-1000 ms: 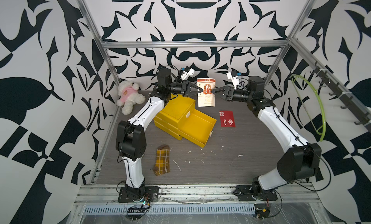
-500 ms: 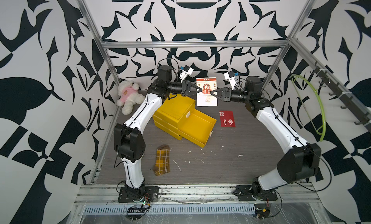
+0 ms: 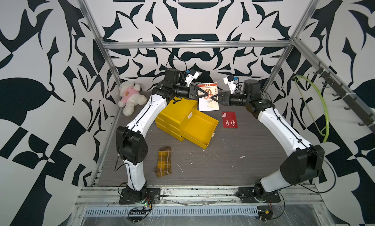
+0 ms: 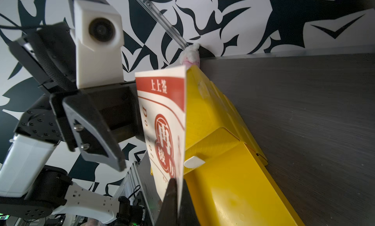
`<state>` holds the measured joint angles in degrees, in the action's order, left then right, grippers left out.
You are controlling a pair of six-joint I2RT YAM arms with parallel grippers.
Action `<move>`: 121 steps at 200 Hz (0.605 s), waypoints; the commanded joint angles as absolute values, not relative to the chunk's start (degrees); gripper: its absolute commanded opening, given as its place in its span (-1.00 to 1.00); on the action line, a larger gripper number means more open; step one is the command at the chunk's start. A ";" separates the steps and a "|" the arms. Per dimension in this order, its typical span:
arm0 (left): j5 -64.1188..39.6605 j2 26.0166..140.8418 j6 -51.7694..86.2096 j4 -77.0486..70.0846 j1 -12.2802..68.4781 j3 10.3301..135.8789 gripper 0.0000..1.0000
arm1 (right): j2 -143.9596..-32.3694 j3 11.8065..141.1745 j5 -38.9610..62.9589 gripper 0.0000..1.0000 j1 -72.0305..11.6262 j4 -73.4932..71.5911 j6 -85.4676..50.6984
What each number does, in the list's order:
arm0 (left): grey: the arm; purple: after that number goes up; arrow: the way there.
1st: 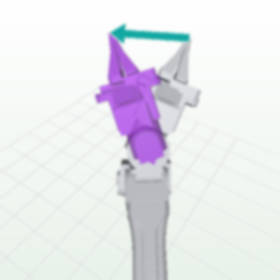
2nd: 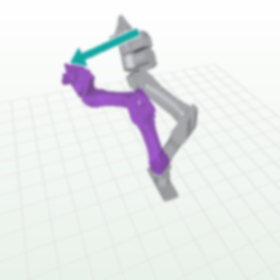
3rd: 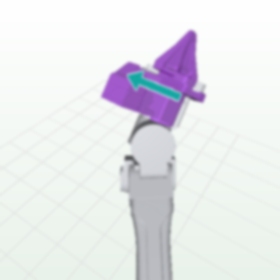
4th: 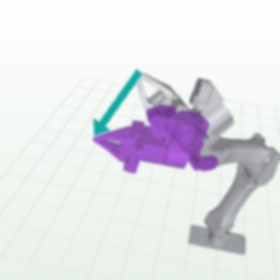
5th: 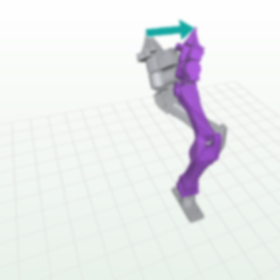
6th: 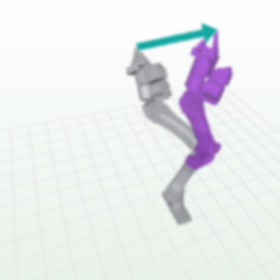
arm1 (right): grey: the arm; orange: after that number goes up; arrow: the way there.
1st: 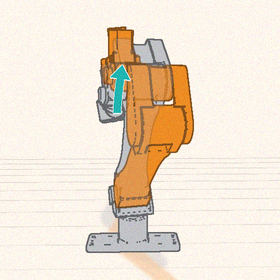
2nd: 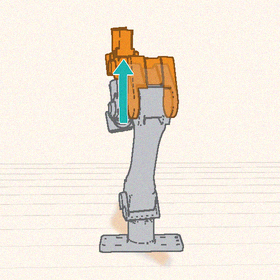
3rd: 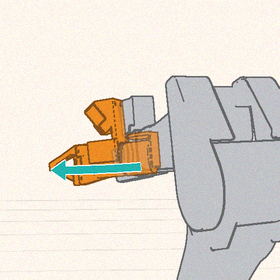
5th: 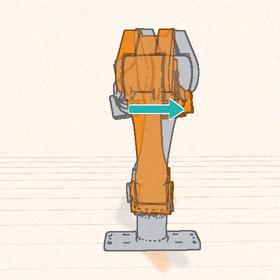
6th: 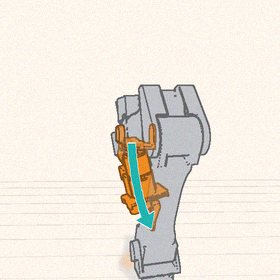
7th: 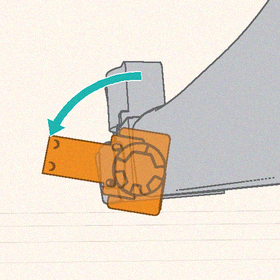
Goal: Take the postcards out of the drawer
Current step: Pick up the postcard from the drawer, then place the postcard at the center of the board.
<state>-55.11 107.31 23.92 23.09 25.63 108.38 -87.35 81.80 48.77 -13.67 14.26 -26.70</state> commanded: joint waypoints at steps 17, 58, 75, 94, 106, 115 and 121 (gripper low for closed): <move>-45.39 101.97 20.67 26.77 22.74 108.12 0.14 | -85.20 83.37 46.44 -1.00 -7.20 20.79 -23.15; -31.65 95.91 16.12 26.55 21.71 101.83 0.21 | -86.78 86.24 43.79 -1.00 3.15 34.11 -15.41; -30.17 94.35 15.82 24.96 21.71 99.48 0.21 | -89.35 89.46 36.76 -1.00 5.19 41.66 -9.91; -29.72 93.63 15.67 24.46 21.71 97.83 0.21 | -94.01 93.34 35.44 -1.00 6.39 48.03 -3.94; -29.62 93.44 15.48 24.43 21.71 97.29 0.21 | -98.00 96.81 34.30 -1.00 6.70 52.92 -0.07; -29.71 93.43 15.39 24.50 21.71 96.92 0.22 | -101.01 99.14 32.45 -1.00 6.85 55.92 1.78; -29.71 93.34 15.29 24.45 21.71 96.69 0.22 | -103.02 100.63 31.36 -1.00 6.94 57.57 2.80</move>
